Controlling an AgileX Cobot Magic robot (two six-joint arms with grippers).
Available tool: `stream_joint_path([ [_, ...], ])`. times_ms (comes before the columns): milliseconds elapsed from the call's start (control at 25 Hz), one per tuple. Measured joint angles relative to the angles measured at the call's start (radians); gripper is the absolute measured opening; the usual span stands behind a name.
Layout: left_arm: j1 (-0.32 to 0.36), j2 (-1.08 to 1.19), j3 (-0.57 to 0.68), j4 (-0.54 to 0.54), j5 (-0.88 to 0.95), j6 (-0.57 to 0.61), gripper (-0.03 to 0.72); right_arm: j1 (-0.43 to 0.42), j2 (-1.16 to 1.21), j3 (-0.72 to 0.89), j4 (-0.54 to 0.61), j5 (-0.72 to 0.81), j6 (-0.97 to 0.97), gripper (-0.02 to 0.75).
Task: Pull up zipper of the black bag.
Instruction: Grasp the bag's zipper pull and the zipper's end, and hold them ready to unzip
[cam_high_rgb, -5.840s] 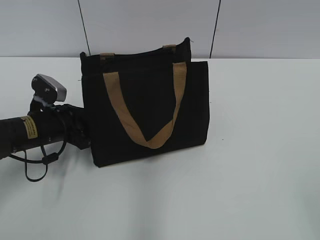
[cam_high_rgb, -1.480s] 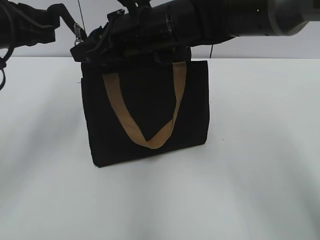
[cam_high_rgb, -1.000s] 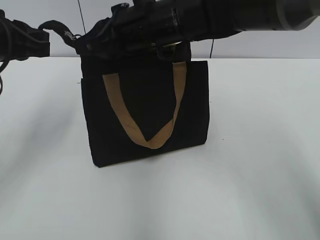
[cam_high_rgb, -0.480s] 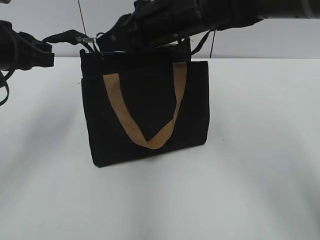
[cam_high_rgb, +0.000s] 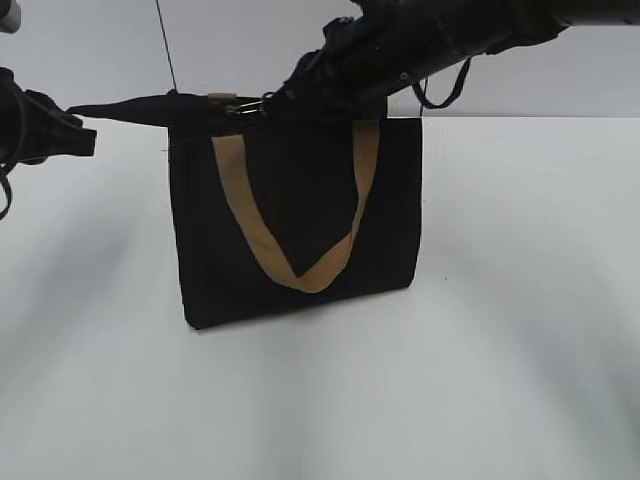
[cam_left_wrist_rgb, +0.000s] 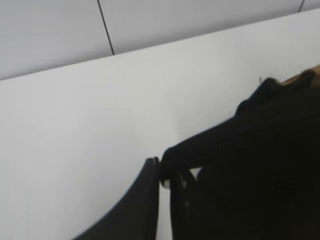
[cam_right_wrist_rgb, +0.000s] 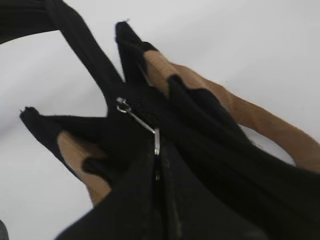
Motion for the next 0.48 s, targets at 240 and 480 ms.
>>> stream_joint_path([
  [240, 0.001, 0.000, 0.000, -0.019, 0.086, 0.000, 0.020, -0.074, -0.022, 0.000, -0.043, 0.021, 0.023, -0.015],
  [480, 0.000, 0.000, 0.000, -0.042, 0.101, 0.000, 0.020, -0.136, -0.025, 0.000, -0.076, 0.072, 0.054, -0.015],
])
